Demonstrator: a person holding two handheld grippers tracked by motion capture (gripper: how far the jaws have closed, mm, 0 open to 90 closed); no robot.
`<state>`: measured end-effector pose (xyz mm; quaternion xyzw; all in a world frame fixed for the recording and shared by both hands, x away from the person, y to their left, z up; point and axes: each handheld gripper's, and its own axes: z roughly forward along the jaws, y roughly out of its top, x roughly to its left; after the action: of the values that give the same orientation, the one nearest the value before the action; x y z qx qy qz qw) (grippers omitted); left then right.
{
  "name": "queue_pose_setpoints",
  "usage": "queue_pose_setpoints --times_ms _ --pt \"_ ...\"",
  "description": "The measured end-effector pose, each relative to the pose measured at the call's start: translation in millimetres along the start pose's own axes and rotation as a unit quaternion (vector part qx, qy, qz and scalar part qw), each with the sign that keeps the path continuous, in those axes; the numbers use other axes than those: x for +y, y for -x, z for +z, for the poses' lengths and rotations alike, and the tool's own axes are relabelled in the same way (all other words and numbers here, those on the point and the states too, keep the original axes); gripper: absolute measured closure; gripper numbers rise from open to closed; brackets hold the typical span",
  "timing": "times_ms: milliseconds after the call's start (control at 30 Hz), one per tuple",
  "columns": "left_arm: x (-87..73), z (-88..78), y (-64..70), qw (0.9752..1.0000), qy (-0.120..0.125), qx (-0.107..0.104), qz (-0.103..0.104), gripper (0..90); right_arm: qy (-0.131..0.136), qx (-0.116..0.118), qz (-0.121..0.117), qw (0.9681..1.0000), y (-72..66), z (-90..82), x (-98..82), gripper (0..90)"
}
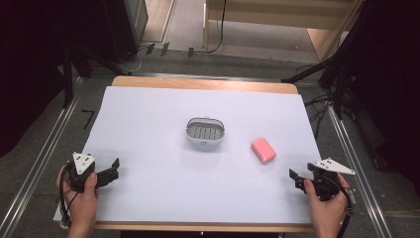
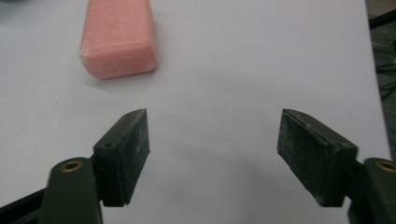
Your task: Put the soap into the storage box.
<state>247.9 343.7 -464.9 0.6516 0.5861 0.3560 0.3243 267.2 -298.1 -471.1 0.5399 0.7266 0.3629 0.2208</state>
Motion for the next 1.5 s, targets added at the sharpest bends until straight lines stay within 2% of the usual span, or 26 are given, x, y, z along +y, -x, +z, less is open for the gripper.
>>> queue_pose_setpoints --times_ms 67,100,167,200,233,333,367,400,500,533,567,600,633,767,800,833,867,933,967,1000,1033,1133,1267,1367,1500 --pt "0.0 0.0 0.3 1.0000 0.000 0.001 0.001 8.9 -0.007 -0.006 0.001 1.0000 -0.2 -1.1 1.4 24.3" --pt "-0.1 -0.5 0.4 1.0000 0.000 0.001 0.003 9.0 -0.027 -0.002 -0.010 0.9996 -1.2 -2.5 5.9 23.1" --pt "-0.2 -0.8 0.3 1.0000 0.001 0.001 0.003 9.0 -0.045 0.003 -0.016 0.9988 -2.8 -1.6 10.9 22.3" --pt "-0.2 -0.8 0.3 1.0000 0.001 0.001 0.003 9.0 -0.045 0.003 -0.016 0.9988 -2.8 -1.6 10.9 22.3" --pt "-0.4 -1.1 0.5 1.0000 0.004 0.002 0.004 9.0 -0.071 0.001 -0.031 0.9970 -6.2 1.1 16.3 18.9" --pt "-0.4 -1.0 0.4 1.0000 0.003 0.001 0.003 8.9 -0.110 -0.004 -0.048 0.9927 -11.8 6.9 23.1 16.4" --pt "-0.4 -1.0 0.4 1.0000 0.003 0.001 0.003 9.0 -0.110 -0.004 -0.048 0.9927 -11.8 6.9 23.1 16.4" --pt "-0.3 -0.9 0.3 1.0000 0.002 0.000 0.003 9.0 -0.121 -0.004 -0.054 0.9912 -13.4 9.0 25.2 16.3" --pt "-0.2 -0.6 0.5 1.0000 0.001 0.000 0.003 9.0 -0.155 -0.004 -0.049 0.9866 -17.2 17.6 35.2 16.4" --pt "-0.2 -0.6 0.6 1.0000 0.001 0.000 0.003 9.0 -0.155 -0.004 -0.049 0.9866 -17.2 17.6 35.2 16.4" --pt "-0.2 -0.6 0.6 1.0000 0.001 0.000 0.004 8.9 -0.178 -0.002 -0.060 0.9822 -19.9 22.5 41.3 16.4" --pt "-0.3 -0.6 0.7 1.0000 0.002 0.001 0.004 8.9 -0.178 -0.002 -0.060 0.9822 -19.9 22.5 41.3 16.4" --pt "-0.3 -0.7 0.6 1.0000 0.002 0.000 0.004 8.9 -0.195 0.001 -0.067 0.9785 -23.4 26.1 46.0 16.3" --pt "-0.3 -0.6 0.5 1.0000 0.002 -0.001 0.003 8.9 -0.232 0.001 -0.066 0.9705 -27.8 34.6 54.9 14.8" --pt "-0.3 -0.6 0.5 1.0000 0.002 -0.001 0.003 9.0 -0.232 0.001 -0.066 0.9705 -27.8 34.6 54.9 14.8" --pt "-0.2 -0.6 0.5 1.0000 0.001 -0.001 0.003 8.9 -0.247 0.001 -0.061 0.9670 -28.3 39.0 58.2 14.3" --pt "-0.2 -0.6 0.5 1.0000 0.001 -0.001 0.003 9.0 -0.247 0.001 -0.061 0.9670 -28.3 39.0 58.2 14.3" --pt "-0.2 -0.6 0.5 1.0000 0.001 -0.001 0.002 8.9 -0.259 -0.001 -0.055 0.9643 -28.9 41.6 60.6 14.1" --pt "-0.2 -0.6 0.6 1.0000 0.001 -0.001 0.002 8.9 -0.268 0.002 -0.054 0.9618 -29.4 44.7 63.4 13.8" --pt "-0.2 -0.6 0.6 1.0000 0.001 -0.001 0.002 9.0 -0.268 0.002 -0.054 0.9618 -29.4 44.7 63.4 13.8" --pt "-0.2 -0.6 0.6 1.0000 0.001 -0.001 0.002 9.0 -0.275 0.002 -0.052 0.9601 -30.7 47.0 66.2 12.9" --pt "-0.2 -0.6 0.6 1.0000 0.001 -0.001 0.002 9.0 -0.281 0.008 -0.050 0.9583 -33.0 49.0 69.6 12.0" --pt "-0.2 -0.5 0.5 1.0000 0.001 -0.001 0.002 8.9 -0.294 0.013 -0.055 0.9542 -39.8 55.2 78.3 3.9" --pt "-0.1 -0.5 0.5 1.0000 0.000 -0.001 0.002 9.0 -0.297 0.013 -0.059 0.9529 -44.0 60.3 82.8 2.9" --pt "-0.2 -0.5 0.5 1.0000 0.001 -0.001 0.002 8.9 -0.296 0.016 -0.058 0.9534 -47.6 64.2 86.0 2.8"
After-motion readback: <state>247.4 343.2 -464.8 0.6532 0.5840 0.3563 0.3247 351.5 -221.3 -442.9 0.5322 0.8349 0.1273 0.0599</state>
